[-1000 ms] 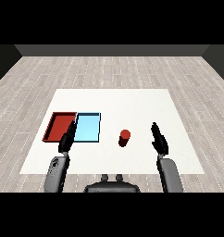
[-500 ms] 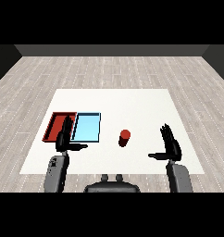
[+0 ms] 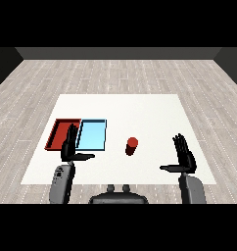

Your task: Pick the red can and put it in the red box

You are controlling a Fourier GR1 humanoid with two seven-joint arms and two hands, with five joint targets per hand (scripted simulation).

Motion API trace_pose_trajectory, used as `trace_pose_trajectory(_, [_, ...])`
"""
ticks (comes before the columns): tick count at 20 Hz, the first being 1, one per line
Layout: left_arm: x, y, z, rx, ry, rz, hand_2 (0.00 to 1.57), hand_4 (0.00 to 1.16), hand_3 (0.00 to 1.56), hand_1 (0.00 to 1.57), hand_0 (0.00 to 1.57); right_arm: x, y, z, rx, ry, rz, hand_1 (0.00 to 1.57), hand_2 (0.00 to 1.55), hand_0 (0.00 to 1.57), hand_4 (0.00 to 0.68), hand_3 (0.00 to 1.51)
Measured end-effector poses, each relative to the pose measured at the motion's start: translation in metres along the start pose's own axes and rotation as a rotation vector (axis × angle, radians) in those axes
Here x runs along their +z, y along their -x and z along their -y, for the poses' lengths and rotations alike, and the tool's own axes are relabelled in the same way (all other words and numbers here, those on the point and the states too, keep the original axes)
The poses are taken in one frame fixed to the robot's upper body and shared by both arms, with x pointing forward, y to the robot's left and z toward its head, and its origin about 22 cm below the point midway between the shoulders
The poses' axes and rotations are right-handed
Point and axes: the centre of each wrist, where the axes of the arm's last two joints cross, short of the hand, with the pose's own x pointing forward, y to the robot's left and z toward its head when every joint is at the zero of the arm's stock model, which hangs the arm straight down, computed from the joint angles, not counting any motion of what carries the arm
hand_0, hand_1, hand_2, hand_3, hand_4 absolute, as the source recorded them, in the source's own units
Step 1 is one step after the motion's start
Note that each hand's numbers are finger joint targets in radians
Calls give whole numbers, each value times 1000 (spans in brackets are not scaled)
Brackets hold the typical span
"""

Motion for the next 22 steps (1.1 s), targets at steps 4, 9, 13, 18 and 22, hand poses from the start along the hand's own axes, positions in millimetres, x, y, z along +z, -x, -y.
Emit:
trace_pose_trajectory(4, [-2, 4, -1, -14, -5, 3, 0, 0, 0, 0, 0, -2, 4, -1, 0, -6, 8, 0, 0, 0, 0, 0])
trace_pose_trajectory(9, [-3, 2, -6, -21, -10, 0, 0, 0, 0, 0, 0, -9, -3, -11, -4, -24, 10, 0, 0, 0, 0, 0])
trace_pose_trajectory(13, [2, 2, -8, -30, -17, 1, 0, 0, 0, 0, 0, -25, 2, -16, -23, -34, -6, 0, 0, 0, 0, 0])
trace_pose_trajectory(18, [-9, 6, -2, -28, -20, -4, 0, 0, 0, 0, 0, -31, 5, -29, -56, -35, -32, 0, 0, 0, 0, 0])
trace_pose_trajectory(22, [-5, 12, -4, -22, -24, -2, 0, 0, 0, 0, 0, -46, 14, -33, -95, -40, -62, 0, 0, 0, 0, 0])
